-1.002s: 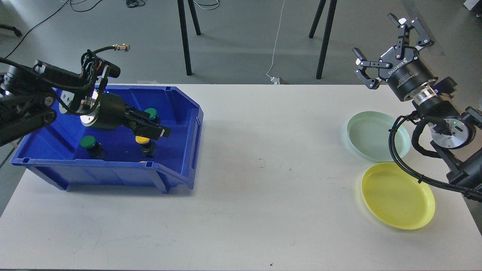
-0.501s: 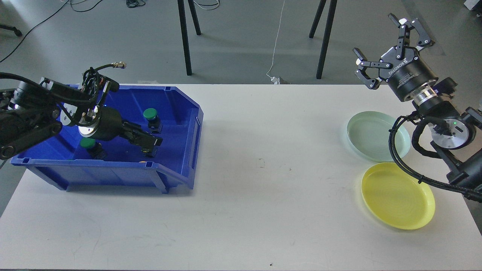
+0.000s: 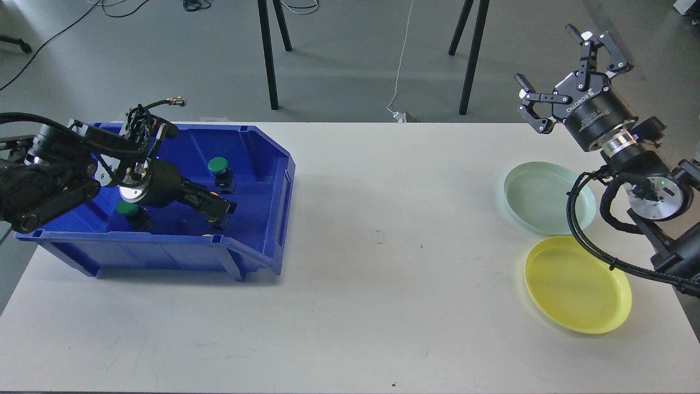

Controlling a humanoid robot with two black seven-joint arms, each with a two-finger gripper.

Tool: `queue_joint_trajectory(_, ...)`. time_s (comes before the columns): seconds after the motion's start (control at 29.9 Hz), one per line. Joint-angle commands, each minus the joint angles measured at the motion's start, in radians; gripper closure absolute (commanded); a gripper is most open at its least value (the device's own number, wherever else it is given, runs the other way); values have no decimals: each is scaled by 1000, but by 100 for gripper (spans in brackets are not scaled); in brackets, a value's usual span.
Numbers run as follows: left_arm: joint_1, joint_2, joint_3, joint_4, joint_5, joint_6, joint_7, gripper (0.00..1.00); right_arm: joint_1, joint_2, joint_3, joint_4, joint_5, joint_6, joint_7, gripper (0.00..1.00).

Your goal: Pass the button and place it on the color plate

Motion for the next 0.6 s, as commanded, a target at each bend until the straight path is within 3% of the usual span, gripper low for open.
queue_joint_trajectory(0.0,15,-3,2,5,1,0,0,35,-8,1,10,0,0,0,0,0)
queue_joint_trajectory(0.17,35,-3,2,19,0,0,0,49,-15,0,12,0,0,0,0,0)
queue_joint_trajectory(0.23,35,-3,0,19,0,0,0,68,-16,0,13,0,0,0,0,0)
queue_joint_trajectory(0.27,35,-3,0,19,0,0,0,72,-18,0,13,0,0,0,1,0)
queue_joint_trajectory(0.33,35,-3,0,19,0,0,0,92,-19,0,13,0,0,0,0,0)
queue_joint_trajectory(0.57,6,18,-26,5,-14,0,0,97,-30,0,22,0,-1,0,1,0)
